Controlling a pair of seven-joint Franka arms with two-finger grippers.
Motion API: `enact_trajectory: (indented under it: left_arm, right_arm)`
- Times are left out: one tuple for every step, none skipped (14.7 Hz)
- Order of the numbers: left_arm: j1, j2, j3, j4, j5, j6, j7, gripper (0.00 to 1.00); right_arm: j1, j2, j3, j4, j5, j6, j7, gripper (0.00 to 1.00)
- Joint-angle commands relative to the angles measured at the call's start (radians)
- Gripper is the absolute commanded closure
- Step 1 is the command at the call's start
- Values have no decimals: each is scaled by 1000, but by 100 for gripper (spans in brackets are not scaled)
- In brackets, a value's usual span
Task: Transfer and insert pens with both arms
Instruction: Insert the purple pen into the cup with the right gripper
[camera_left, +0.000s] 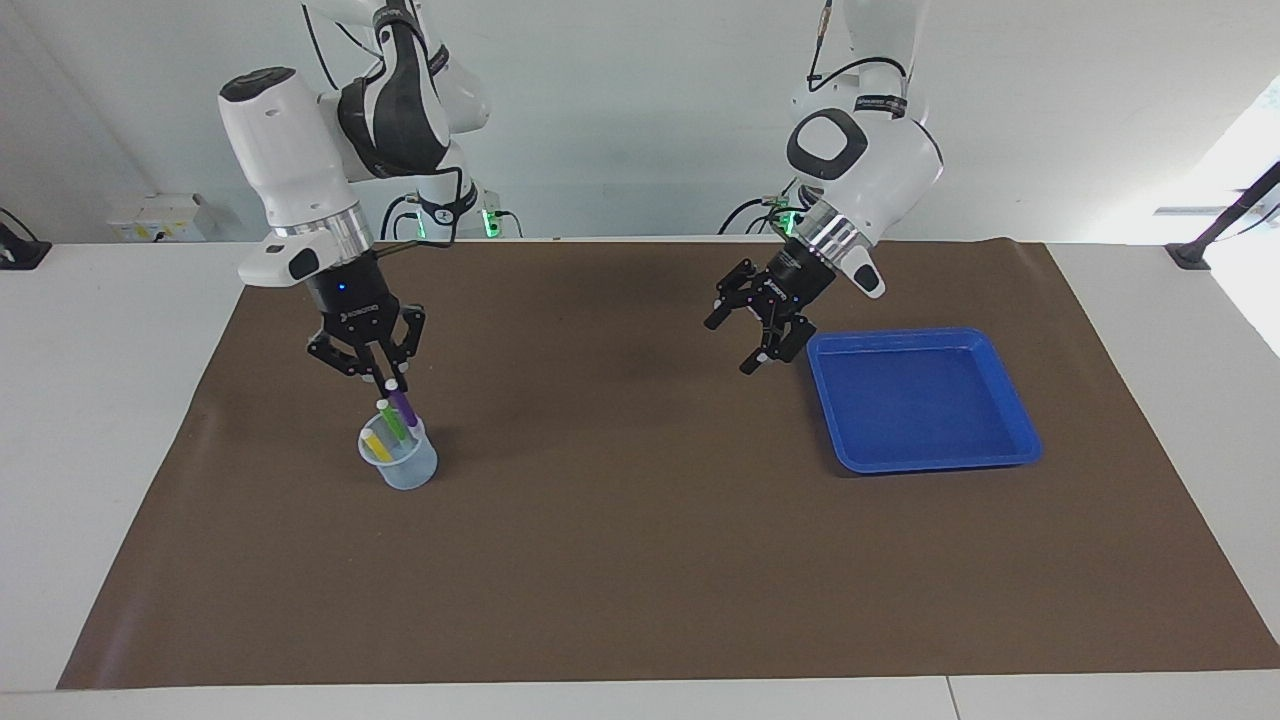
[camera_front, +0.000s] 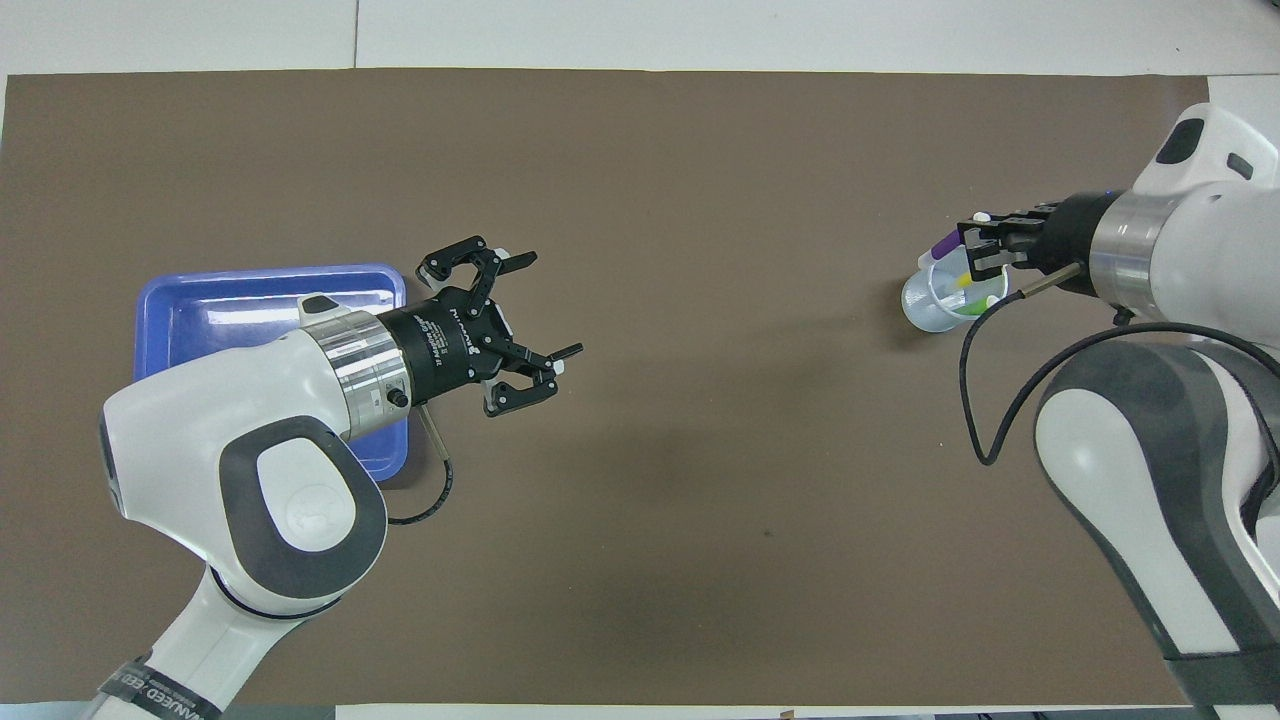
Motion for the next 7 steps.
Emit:
enact_trajectory:
  left_arm:
    - [105, 9, -3, 36, 262, -169, 97, 0]
    - [137, 15, -3, 56, 348, -239, 156, 0]
    - [168, 18, -3, 79, 406, -301, 222, 0]
    - [198, 26, -2, 109, 456, -368, 310, 0]
    - [218, 38, -2, 143, 509, -425, 393, 0]
    - [243, 48, -2, 174, 569, -477, 467, 0]
    - [261, 60, -2, 210, 630, -525, 528, 0]
  right_arm:
    - [-4, 18, -17, -32, -14, 60, -40, 100]
    - [-4, 19, -19, -55, -14, 79, -44, 100]
    - [-4, 19, -20, -76, -14, 108, -50, 100]
    - [-4, 19, -21, -101, -14, 138, -53, 100]
    - [-4, 19, -21, -119, -14, 162, -53, 100]
    - [-4, 21, -21, -133, -14, 178, -53, 100]
    - [-4, 24, -21, -139, -14, 184, -53, 100]
